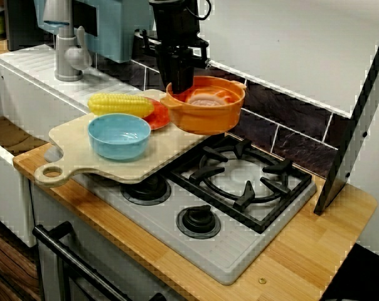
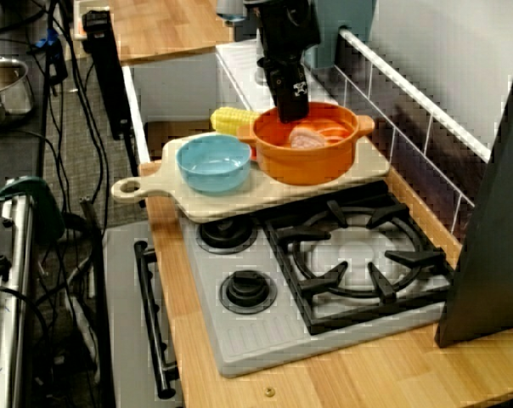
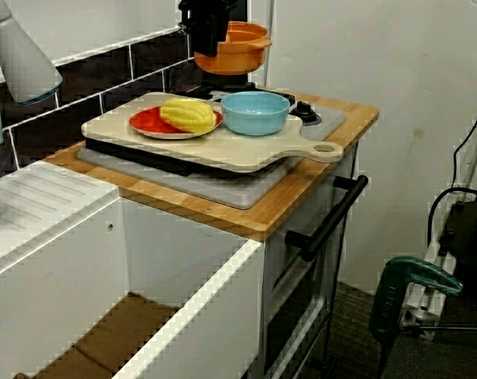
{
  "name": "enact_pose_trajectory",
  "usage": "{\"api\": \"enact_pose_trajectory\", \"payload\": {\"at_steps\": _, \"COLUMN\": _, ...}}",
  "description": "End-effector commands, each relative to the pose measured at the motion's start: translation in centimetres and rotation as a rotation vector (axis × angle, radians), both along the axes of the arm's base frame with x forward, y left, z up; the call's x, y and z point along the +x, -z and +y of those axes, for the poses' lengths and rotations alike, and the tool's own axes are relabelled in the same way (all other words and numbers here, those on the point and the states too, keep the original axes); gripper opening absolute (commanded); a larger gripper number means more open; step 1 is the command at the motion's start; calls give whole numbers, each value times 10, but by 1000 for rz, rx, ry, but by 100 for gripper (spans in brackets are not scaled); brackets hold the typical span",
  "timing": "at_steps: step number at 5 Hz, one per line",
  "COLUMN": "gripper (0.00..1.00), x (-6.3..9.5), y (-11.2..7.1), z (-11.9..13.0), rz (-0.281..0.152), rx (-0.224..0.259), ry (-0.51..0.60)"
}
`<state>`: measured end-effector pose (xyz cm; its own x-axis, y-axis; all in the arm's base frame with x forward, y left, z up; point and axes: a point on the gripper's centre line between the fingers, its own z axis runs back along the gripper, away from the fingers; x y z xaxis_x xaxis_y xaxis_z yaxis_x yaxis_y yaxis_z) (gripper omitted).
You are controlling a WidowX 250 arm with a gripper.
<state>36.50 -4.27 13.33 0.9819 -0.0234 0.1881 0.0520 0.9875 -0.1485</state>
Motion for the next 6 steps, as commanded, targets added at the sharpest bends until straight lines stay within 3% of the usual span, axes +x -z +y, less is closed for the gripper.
{"api": "enact_pose_trajectory", "payload": {"at_steps": 1, "gripper": 0, "x": 4, "y": -36, "z": 14, "rz": -90, "rx": 4, "ry": -23}}
{"api": "enact_pose_trajectory", "payload": {"at_steps": 6, "gripper": 0, "x": 16, "y": -36, "z": 41, "rz": -110, "rx": 51, "ry": -91}}
